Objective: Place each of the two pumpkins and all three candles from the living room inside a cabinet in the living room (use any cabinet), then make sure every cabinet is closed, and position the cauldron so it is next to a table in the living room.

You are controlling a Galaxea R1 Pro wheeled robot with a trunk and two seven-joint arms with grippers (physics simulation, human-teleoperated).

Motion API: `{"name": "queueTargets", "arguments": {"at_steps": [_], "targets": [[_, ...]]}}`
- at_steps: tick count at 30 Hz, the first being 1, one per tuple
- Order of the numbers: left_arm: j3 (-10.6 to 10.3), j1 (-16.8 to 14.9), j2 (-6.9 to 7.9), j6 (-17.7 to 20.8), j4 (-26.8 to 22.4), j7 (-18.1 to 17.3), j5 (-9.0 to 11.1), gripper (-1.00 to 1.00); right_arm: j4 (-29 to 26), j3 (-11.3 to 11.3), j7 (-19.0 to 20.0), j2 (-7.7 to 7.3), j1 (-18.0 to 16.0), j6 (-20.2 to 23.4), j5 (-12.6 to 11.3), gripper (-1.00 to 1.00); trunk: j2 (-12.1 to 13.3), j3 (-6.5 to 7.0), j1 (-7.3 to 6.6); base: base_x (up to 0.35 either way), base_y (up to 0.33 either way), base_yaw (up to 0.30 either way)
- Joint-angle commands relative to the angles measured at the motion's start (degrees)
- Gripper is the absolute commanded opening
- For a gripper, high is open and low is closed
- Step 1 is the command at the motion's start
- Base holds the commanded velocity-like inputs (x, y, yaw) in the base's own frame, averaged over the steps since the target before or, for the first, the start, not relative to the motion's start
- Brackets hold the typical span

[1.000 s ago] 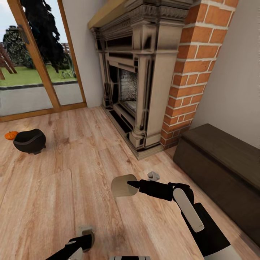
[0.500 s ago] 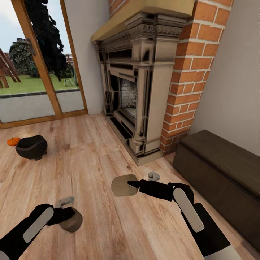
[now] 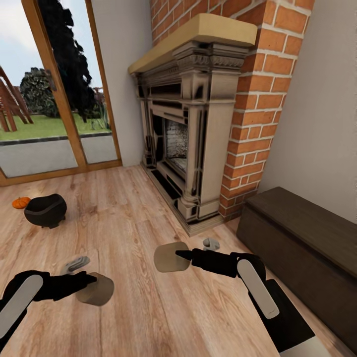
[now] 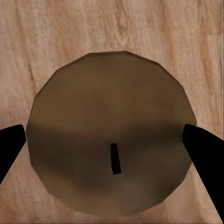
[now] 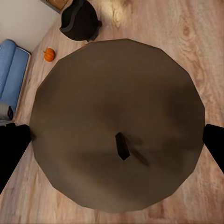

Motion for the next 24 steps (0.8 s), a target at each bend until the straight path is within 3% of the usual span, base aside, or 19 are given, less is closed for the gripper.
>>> {"name": "queueTargets", "arguments": {"at_steps": [1, 10, 13, 16, 18, 24], "targets": [[0.04, 0.06, -0.08, 0.10, -0.15, 0.70, 0.60, -1.00, 0.06, 0.03, 0.38, 0.00, -0.02, 0.15, 0.43, -1.00, 0.00, 0.17, -0.03, 0.000, 0.000, 0.000], [-0.09, 0.20, -0.82, -0.06, -0.01, 1.61, 0.08, -1.00, 2.41, -0.18, -0.16, 0.37, -0.02, 0.07, 0.39, -1.00, 0.12, 2.17, -0.27, 0.000, 0.000, 0.000], [0.02, 0.19, -1.55, -0.18, 0.05, 6.95, 0.25, -1.00, 2.34, -0.15, -1.92, 0.27, -0.04, 0.06, 0.61, -1.00, 0.16, 2.83, -0.34, 0.000, 0.000, 0.000], [0.15, 0.19, -2.82, -0.20, 0.04, 9.96, 0.20, -1.00, 2.47, -0.01, -2.60, 0.37, -0.03, 0.06, 0.58, -1.00, 0.97, 3.41, -0.81, 0.000, 0.000, 0.000], [0.17, 0.20, -3.87, -0.20, 0.04, 11.21, 0.20, -1.00, 2.51, -0.26, -2.78, 0.26, -0.04, 0.06, 0.42, -1.00, 1.77, 3.77, -1.25, 0.000, 0.000, 0.000], [0.27, 0.12, -4.11, -0.25, 0.04, 11.42, -0.07, -1.00, 2.54, -0.39, -2.91, 0.24, -0.04, -0.01, 0.23, -1.00, 4.18, 4.85, -2.57, 0.000, 0.000, 0.000]]}}
